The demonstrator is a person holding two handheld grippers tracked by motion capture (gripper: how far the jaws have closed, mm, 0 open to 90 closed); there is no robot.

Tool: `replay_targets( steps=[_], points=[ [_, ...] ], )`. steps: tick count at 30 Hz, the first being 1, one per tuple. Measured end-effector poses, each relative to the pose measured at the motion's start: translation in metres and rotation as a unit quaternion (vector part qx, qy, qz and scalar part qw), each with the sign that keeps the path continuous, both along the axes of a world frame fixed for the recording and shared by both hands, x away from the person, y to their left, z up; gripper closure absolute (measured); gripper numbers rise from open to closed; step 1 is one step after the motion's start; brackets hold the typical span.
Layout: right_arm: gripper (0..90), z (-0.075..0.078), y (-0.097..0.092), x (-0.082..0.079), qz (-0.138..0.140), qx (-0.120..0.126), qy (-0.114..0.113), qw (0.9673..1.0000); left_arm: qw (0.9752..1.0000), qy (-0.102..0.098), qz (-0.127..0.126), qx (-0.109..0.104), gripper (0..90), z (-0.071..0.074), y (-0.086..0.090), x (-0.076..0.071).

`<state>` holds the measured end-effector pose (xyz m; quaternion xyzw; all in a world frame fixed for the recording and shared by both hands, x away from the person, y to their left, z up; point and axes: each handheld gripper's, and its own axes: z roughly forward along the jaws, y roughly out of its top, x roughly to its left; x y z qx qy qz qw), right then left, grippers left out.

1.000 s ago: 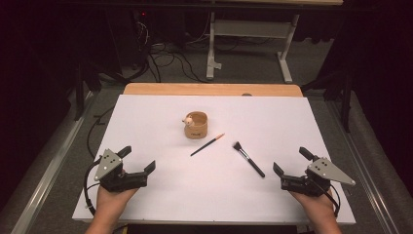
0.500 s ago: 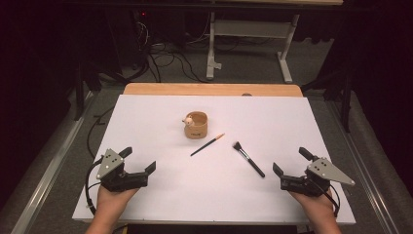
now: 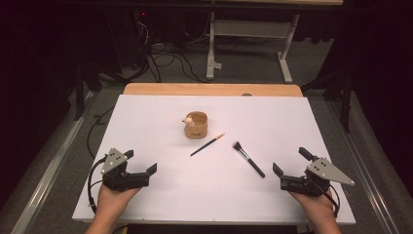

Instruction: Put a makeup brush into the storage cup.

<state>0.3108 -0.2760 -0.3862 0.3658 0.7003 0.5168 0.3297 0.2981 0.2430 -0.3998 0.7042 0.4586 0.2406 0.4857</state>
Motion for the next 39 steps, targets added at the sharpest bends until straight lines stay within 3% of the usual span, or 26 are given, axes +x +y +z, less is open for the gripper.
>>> replay_targets(
  steps=[8,15,20,27,32,39],
  points=[
    [0.7,0.000,0.000,0.000,-0.002,-0.001,0.001,1.0000,0.9995,0.029,0.001,0.011,3.1,-0.005,-0.001,0.004],
    [0.7,-0.001,0.001,0.000,-0.001,-0.003,0.001,1.0000,0.9990,0.042,0.002,0.017,3.1,-0.008,-0.002,0.006],
    [0.7,-0.001,0.001,0.000,-0.001,-0.005,-0.001,1.0000,0.9975,0.066,0.004,0.023,3.1,-0.012,-0.002,0.009],
    [0.7,-0.001,0.001,0.001,-0.003,-0.005,-0.001,1.0000,0.9960,0.084,0.005,0.030,3.1,-0.016,-0.003,0.011],
    [0.7,-0.001,0.001,0.001,-0.001,-0.006,-0.002,1.0000,0.9934,0.110,0.006,0.033,2.1,-0.020,-0.004,0.014],
    [0.7,-0.001,0.001,0.001,0.001,-0.002,-0.002,1.0000,0.9916,0.120,0.001,0.049,0.5,-0.020,-0.006,0.015]
  ],
)
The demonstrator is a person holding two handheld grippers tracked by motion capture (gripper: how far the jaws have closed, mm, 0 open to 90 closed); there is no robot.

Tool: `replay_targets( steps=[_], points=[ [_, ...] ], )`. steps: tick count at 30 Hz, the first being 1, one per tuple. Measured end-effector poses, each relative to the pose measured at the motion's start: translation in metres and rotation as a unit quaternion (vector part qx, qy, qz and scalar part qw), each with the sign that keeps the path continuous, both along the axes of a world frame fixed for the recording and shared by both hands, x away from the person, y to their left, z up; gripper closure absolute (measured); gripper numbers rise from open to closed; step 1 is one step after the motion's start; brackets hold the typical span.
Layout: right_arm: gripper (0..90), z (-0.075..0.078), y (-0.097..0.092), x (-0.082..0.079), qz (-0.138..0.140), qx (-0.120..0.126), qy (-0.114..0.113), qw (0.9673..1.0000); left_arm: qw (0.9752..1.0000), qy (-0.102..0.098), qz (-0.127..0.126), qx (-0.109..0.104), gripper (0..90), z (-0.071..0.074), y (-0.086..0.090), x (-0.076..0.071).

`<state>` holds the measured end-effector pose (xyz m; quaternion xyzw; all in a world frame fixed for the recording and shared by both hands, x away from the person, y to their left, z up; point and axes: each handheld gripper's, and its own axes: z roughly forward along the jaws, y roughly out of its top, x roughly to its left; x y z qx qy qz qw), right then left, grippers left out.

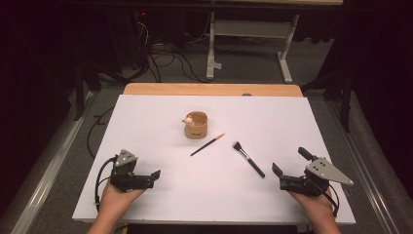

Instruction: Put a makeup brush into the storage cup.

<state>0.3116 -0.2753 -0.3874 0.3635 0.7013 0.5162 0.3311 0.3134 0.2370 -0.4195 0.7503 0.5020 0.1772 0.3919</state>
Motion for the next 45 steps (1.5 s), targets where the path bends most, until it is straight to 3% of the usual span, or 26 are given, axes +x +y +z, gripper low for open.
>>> replay_targets(
  steps=[4,8,14,19,27,39,43,45],
  points=[
    [0.7,0.001,-0.001,-0.001,-0.005,-0.004,0.001,1.0000,0.9999,0.006,0.006,-0.005,0.5,0.004,0.003,0.000],
    [0.7,0.001,-0.001,-0.002,-0.007,-0.009,0.000,0.9999,0.9997,0.024,0.007,-0.006,0.5,0.009,0.005,0.002],
    [0.7,0.001,-0.001,-0.002,-0.004,-0.008,-0.003,1.0000,0.9986,0.050,-0.007,0.012,0.5,0.020,0.004,0.006],
    [0.7,0.001,0.000,-0.003,-0.004,-0.006,-0.003,1.0000,0.9953,0.081,-0.029,0.045,0.5,0.019,0.000,0.008],
    [0.7,0.002,0.001,-0.004,-0.001,-0.006,-0.004,1.0000,0.9927,0.112,-0.031,0.031,0.5,0.019,0.002,0.013],
    [0.7,0.001,0.001,-0.004,-0.002,-0.009,-0.003,1.0000,0.9817,0.177,-0.049,0.050,0.5,0.023,0.002,0.024],
    [0.7,0.001,0.001,-0.004,-0.003,-0.008,-0.003,1.0000,0.9793,0.186,-0.052,0.061,0.5,0.028,0.001,0.027],
    [0.7,0.001,0.001,-0.005,-0.002,-0.009,-0.003,1.0000,0.9757,0.198,-0.058,0.074,0.5,0.030,0.000,0.028]
  ],
)
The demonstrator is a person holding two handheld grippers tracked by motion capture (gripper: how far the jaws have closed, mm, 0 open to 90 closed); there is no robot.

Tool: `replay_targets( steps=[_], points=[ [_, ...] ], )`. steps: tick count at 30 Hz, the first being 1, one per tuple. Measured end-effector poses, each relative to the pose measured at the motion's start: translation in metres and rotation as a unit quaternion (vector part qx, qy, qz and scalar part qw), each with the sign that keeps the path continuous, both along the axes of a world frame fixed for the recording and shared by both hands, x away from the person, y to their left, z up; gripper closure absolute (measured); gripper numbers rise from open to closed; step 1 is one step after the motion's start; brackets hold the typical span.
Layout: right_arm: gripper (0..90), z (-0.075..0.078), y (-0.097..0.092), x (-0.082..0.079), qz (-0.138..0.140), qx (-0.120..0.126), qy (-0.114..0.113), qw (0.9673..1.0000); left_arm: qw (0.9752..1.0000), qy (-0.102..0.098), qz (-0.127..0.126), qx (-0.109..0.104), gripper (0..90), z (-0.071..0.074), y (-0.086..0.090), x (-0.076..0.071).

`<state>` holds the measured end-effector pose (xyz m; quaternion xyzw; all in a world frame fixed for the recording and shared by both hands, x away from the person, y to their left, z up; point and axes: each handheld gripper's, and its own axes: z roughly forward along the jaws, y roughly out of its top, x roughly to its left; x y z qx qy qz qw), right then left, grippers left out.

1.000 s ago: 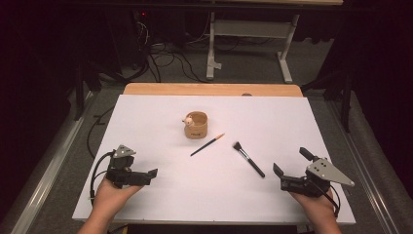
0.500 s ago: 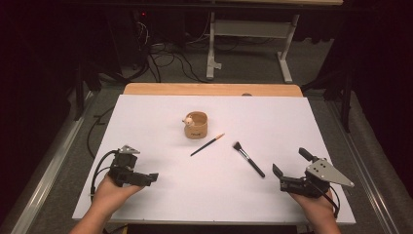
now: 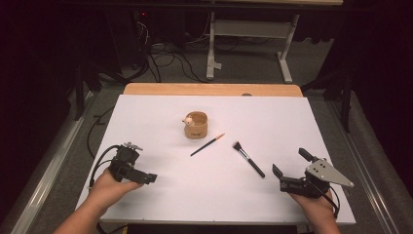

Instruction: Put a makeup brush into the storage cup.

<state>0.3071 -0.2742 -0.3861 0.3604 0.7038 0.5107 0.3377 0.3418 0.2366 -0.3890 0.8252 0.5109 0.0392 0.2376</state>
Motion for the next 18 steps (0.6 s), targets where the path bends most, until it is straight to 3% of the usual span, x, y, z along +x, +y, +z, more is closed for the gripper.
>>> replay_targets(
  steps=[7,14,18],
  points=[
    [0.7,0.000,0.000,0.000,0.002,-0.002,-0.001,1.0000,0.9986,0.030,-0.030,0.033,0.5,0.005,-0.006,0.005],
    [0.7,0.000,-0.001,0.000,-0.003,-0.001,-0.001,1.0000,0.9956,0.053,-0.062,0.045,0.6,0.007,-0.012,0.010],
    [0.7,0.000,-0.001,0.000,-0.002,-0.001,-0.001,1.0000,0.9941,0.061,-0.066,0.060,0.6,0.007,-0.014,0.014]
  ],
)
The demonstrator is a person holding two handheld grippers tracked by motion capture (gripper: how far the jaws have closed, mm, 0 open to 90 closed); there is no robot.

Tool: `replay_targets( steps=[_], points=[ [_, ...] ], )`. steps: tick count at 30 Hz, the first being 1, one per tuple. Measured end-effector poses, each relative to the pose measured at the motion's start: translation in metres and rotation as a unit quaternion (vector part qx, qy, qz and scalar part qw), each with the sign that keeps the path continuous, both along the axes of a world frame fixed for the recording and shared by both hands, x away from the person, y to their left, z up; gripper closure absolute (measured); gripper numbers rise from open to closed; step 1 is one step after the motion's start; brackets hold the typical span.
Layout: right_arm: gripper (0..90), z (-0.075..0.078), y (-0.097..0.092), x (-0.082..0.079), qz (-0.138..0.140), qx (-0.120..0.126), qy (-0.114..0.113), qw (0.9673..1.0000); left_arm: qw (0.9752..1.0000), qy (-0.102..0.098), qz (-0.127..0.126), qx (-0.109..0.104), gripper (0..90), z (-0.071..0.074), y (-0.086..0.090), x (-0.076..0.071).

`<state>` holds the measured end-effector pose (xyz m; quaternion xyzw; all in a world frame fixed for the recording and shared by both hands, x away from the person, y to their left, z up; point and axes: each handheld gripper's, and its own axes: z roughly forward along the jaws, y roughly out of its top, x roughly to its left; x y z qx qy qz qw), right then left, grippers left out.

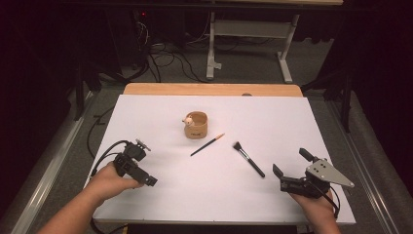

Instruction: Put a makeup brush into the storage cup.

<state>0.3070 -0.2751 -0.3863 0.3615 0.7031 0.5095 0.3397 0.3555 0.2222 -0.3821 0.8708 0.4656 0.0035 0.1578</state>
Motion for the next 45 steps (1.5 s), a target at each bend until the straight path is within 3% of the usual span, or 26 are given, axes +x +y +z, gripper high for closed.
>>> replay_targets(
  steps=[2,7,12,15,16,17,18,26,31,42,45],
  points=[
    [0.7,0.000,0.000,0.000,0.000,0.000,0.000,1.0000,0.9999,0.006,-0.003,0.014,0.6,-0.001,-0.002,0.003],
    [0.7,0.000,0.000,-0.001,-0.001,0.003,0.001,1.0000,0.9996,0.015,-0.010,0.022,0.6,0.001,-0.005,0.008],
    [0.7,0.000,-0.001,-0.001,-0.003,0.001,0.001,1.0000,0.9997,0.012,-0.011,0.020,0.5,0.011,-0.009,0.016],
    [0.7,0.000,-0.001,-0.001,-0.004,0.004,0.002,1.0000,0.9999,-0.001,-0.008,0.009,0.5,0.016,-0.012,0.020],
    [0.7,0.000,-0.001,-0.001,-0.003,0.005,0.002,1.0000,0.9997,-0.016,-0.004,-0.019,0.5,0.019,-0.013,0.022],
    [0.7,0.000,-0.001,-0.001,-0.003,0.005,0.002,1.0000,0.9997,-0.016,-0.004,-0.019,0.5,0.019,-0.013,0.022],
    [0.7,0.000,-0.001,-0.001,-0.003,0.003,0.000,1.0000,0.9990,-0.027,-0.009,-0.035,0.5,0.017,-0.016,0.023],
    [0.7,0.000,-0.002,-0.001,-0.003,0.005,0.002,1.0000,0.9990,-0.019,-0.031,-0.027,0.5,0.008,-0.037,0.031],
    [0.7,0.000,-0.002,-0.001,-0.002,0.003,0.000,1.0000,0.9987,-0.026,-0.042,-0.009,0.5,0.010,-0.053,0.038],
    [0.7,0.000,-0.002,0.000,-0.001,0.007,0.001,1.0000,0.9977,-0.031,-0.059,-0.011,0.5,0.018,-0.086,0.055],
    [0.7,0.000,-0.002,0.000,0.001,0.004,-0.002,1.0000,0.9971,-0.026,-0.071,-0.001,0.5,0.020,-0.094,0.060]
  ],
)
